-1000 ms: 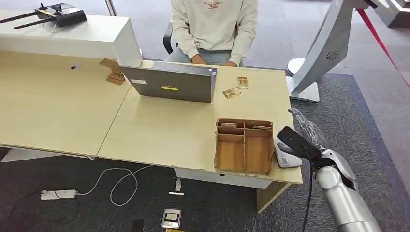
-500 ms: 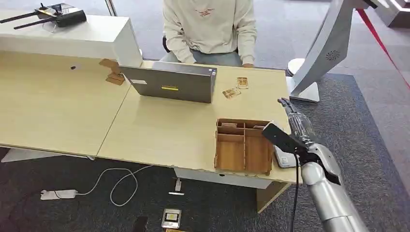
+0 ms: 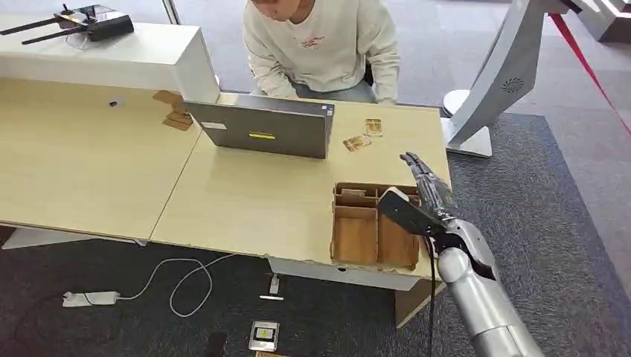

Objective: Pass the card to the sensor for recognition and then transmit it.

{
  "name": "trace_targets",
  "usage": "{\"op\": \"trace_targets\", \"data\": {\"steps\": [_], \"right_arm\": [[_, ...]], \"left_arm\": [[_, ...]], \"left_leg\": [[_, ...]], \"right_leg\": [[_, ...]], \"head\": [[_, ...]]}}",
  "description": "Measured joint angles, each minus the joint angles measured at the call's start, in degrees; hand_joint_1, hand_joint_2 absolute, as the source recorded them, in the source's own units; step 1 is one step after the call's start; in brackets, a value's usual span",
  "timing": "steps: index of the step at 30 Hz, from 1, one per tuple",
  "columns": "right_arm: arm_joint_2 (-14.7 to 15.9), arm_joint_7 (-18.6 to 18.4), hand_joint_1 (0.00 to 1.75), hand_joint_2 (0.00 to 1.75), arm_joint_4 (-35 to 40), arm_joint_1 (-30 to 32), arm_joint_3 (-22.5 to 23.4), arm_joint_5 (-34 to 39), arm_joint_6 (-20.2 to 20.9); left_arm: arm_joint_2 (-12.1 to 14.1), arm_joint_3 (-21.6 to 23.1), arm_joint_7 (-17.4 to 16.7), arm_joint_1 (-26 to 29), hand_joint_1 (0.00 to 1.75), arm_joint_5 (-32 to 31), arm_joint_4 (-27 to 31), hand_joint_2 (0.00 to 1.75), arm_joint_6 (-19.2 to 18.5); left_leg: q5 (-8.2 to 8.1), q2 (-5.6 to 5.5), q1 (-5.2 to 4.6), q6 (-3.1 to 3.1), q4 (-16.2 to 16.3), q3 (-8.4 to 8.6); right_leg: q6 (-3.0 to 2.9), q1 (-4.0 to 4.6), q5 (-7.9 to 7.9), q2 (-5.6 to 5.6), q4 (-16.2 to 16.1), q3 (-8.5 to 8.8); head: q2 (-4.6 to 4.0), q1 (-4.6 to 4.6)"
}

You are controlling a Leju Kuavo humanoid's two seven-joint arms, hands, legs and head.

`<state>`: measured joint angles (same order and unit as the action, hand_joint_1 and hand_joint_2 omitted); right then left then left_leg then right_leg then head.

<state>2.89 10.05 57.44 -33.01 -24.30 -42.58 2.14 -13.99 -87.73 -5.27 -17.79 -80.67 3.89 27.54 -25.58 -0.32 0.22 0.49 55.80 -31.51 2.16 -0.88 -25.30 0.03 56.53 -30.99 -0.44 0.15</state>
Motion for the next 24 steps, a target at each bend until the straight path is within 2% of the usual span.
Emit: {"op": "trace_targets", "data": {"steps": [24], "right_arm": [[1.3, -0.5, 0.0, 1.75, -1.1, 0.0, -0.1, 0.6, -0.2]], "left_arm": [[0.5, 0.0, -0.7, 0.1, 0.0, -0.9, 0.0, 0.0, 0.7]], "left_leg": [[0.0, 0.02, 0.0, 0.0, 0.0, 0.01]], "right_leg": [[0.0, 0.0, 0.0, 0.0, 0.0, -0.01]], "head": [[0.0, -0.02]]}}
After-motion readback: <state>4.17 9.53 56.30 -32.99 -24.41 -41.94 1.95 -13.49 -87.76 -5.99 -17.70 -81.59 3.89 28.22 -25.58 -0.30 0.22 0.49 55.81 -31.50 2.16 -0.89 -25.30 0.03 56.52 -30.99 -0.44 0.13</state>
